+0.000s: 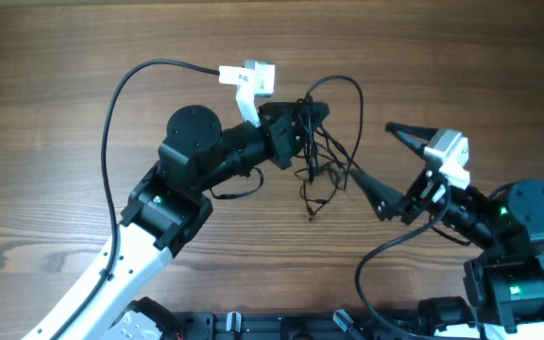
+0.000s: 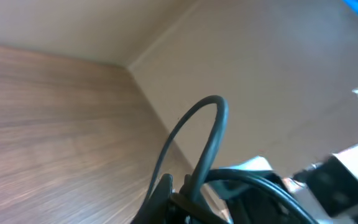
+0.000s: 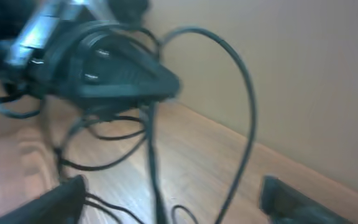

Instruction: Untangle cables

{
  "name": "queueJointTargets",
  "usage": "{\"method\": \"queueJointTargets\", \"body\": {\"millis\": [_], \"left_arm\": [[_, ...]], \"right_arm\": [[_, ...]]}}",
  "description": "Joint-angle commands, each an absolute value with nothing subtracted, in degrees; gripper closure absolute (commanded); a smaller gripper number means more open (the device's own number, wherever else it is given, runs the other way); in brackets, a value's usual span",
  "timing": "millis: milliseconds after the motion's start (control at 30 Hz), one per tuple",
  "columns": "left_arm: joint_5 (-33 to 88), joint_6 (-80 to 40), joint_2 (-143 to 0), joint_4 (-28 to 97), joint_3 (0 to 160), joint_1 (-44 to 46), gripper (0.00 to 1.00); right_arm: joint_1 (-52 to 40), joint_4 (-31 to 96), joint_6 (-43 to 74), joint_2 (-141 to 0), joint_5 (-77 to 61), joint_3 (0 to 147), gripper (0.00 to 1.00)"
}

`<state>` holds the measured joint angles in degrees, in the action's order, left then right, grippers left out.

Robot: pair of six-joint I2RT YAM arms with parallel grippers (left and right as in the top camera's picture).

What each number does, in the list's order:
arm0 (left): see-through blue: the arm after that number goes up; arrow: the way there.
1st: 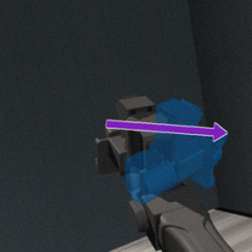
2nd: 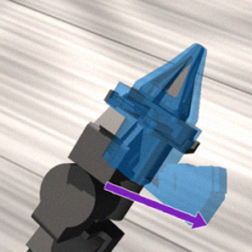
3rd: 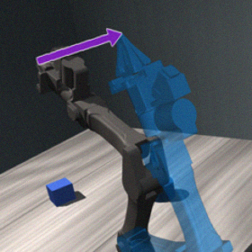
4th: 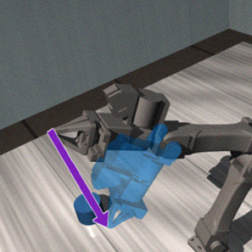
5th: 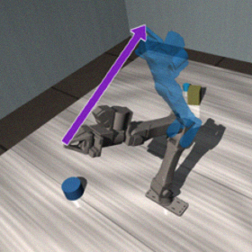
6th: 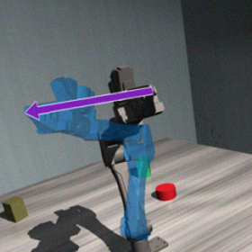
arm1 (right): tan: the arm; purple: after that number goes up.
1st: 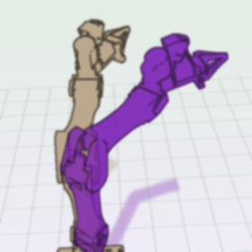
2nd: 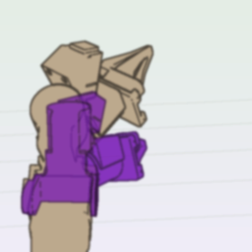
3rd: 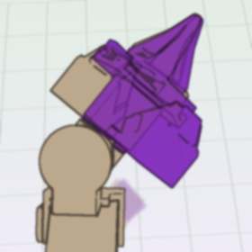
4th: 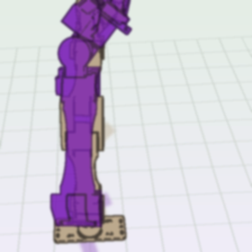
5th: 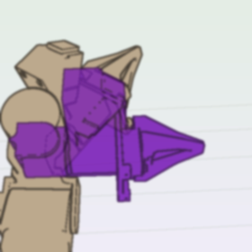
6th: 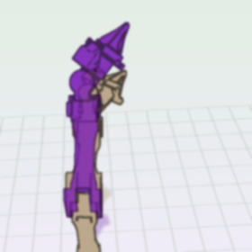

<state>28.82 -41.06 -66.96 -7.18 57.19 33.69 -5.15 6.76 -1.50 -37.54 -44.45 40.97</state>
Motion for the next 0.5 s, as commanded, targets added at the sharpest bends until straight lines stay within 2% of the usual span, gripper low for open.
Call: {"method": "queueJointTargets", "body": {"millis": [0,133,200,233,267,300,333,400,433,467], "left_arm": [[40.07,-40.73,-66.63,-12.38,57.43,33.87,0.96],[48.51,-40.75,-66.63,-18.68,57.43,33.87,0.96],[48.60,-40.75,-66.63,-18.68,57.45,33.87,0.96],[48.60,-40.75,-66.63,-18.68,57.43,33.87,0.96],[48.60,-40.77,-66.63,-18.70,57.43,33.87,0.96],[48.58,-40.75,-66.63,-18.74,57.43,33.87,0.96],[48.60,-40.75,-66.63,-18.74,57.43,33.87,0.89],[48.60,-40.75,-66.63,-18.68,57.43,33.85,0.85],[48.60,-40.73,-66.63,-18.59,57.43,33.85,0.77],[48.62,-40.73,-66.63,-18.39,57.43,33.71,0.59]], "right_arm": [[-5.19,7.44,-2.20,-37.67,-40.71,41.30,0.01],[-5.19,8.54,-6.07,-39.53,-41.39,41.30,0.01],[-5.19,8.23,-6.22,-40.29,-46.81,41.30,0.04],[-5.19,8.16,-6.61,-40.51,-49.23,41.30,0.09],[-5.19,8.21,-8.29,-40.88,-51.94,41.30,0.23],[-5.19,8.19,-9.26,-41.34,-52.75,41.30,0.71],[-5.19,8.21,-9.19,-41.45,-51.46,41.30,0.96],[-5.19,8.16,-8.67,-41.45,-45.12,41.30,0.96],[-5.19,8.05,-6.42,-41.41,-39.57,41.30,0.96],[-5.19,7.68,-2.63,-41.41,-33.89,41.30,0.96]]}}
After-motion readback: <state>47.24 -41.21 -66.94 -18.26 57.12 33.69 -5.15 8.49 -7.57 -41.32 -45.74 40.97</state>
